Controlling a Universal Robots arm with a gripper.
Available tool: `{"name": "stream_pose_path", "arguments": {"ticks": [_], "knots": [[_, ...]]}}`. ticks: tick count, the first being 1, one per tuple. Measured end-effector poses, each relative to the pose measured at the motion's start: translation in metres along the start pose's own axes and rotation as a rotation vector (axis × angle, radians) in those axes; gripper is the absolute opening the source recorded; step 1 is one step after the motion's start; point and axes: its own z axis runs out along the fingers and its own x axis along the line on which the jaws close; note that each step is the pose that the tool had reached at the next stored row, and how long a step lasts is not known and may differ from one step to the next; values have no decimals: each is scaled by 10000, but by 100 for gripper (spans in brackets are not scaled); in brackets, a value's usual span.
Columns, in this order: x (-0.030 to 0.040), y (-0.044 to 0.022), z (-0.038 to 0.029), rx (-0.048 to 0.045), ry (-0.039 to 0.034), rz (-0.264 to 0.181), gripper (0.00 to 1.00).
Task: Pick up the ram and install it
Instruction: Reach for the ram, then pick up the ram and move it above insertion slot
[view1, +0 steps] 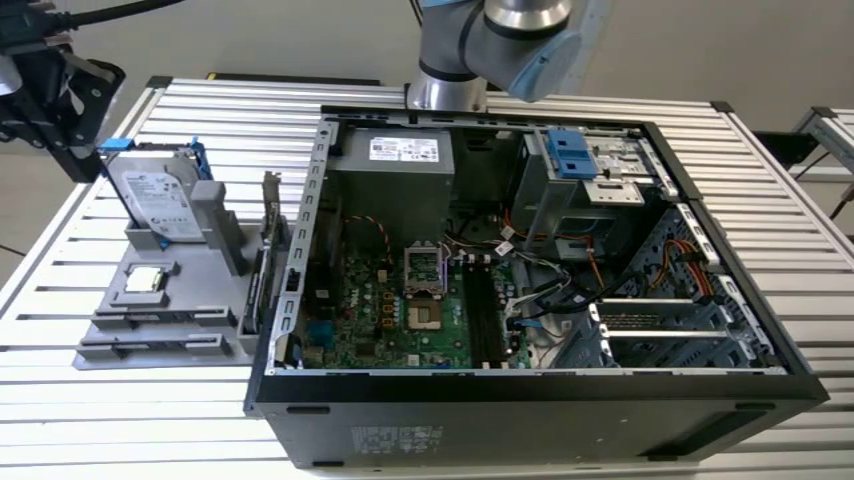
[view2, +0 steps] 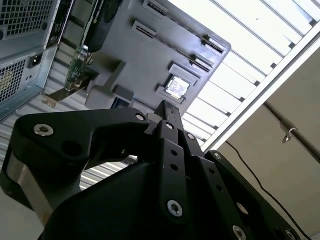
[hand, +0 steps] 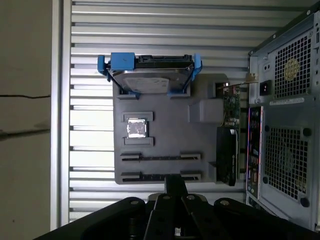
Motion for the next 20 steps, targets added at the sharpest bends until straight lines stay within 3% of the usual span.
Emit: {"name": "stream_pose_path", "arguments": {"ticks": [20], "knots": [[0,-200,-10,-1,3,-52,0]]}}
